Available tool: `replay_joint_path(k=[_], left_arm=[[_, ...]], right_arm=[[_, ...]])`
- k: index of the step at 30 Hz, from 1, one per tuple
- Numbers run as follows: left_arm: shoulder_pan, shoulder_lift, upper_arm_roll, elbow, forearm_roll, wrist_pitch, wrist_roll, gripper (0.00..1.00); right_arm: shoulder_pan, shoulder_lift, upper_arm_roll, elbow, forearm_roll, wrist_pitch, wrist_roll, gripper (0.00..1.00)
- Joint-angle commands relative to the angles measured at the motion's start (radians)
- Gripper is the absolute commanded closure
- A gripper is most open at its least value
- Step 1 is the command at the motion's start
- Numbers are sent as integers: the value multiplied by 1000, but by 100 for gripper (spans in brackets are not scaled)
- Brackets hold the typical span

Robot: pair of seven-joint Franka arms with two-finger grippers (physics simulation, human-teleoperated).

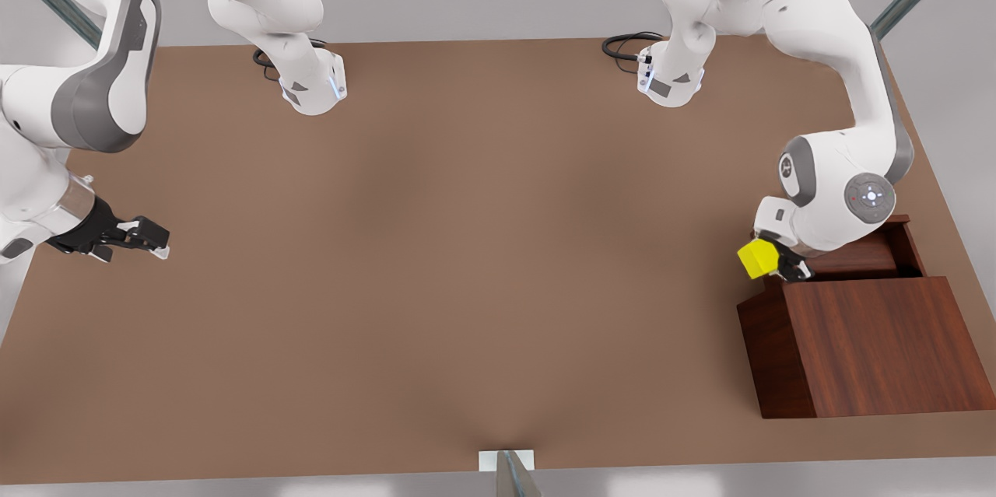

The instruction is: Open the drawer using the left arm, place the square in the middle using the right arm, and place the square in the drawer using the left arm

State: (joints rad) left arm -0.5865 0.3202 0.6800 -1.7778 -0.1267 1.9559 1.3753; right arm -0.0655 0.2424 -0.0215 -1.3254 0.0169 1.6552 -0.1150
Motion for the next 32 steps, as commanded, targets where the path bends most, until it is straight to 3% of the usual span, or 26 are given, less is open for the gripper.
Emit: replay_joint_path(k=[1,10,11,12,18,21,23,25,26,27,29,32], left_arm=[[-1,-1,7,0,-18,-5,8,28],[185,62,38,-11,-57,51,254,27],[194,71,38,-11,-57,64,269,21],[198,72,38,-11,-57,66,271,0],[194,76,36,0,-74,49,209,0],[182,36,3,104,-60,-106,-346,0],[146,60,-19,265,-60,-203,-846,0],[241,40,-223,347,-41,-193,-1140,0],[370,5,-445,353,133,-187,-1274,0],[441,-3,-577,354,157,-184,-1401,0],[508,-30,-709,353,231,-183,-1450,0],[511,-53,-731,345,226,-184,-1521,0]], right_arm=[[0,0,0,0,0,0,0,0],[0,0,0,0,-2,0,0,0],[0,0,0,0,0,0,0,0],[1,0,0,0,0,0,0,0],[0,1,0,0,0,0,0,0],[0,1,0,0,0,0,0,0],[1,11,0,0,-2,0,0,0],[1,11,0,0,-2,0,0,0],[1,11,0,0,0,0,0,0],[1,11,0,0,0,0,0,0],[1,11,0,0,-2,0,0,0],[1,11,0,0,0,0,0,0]])
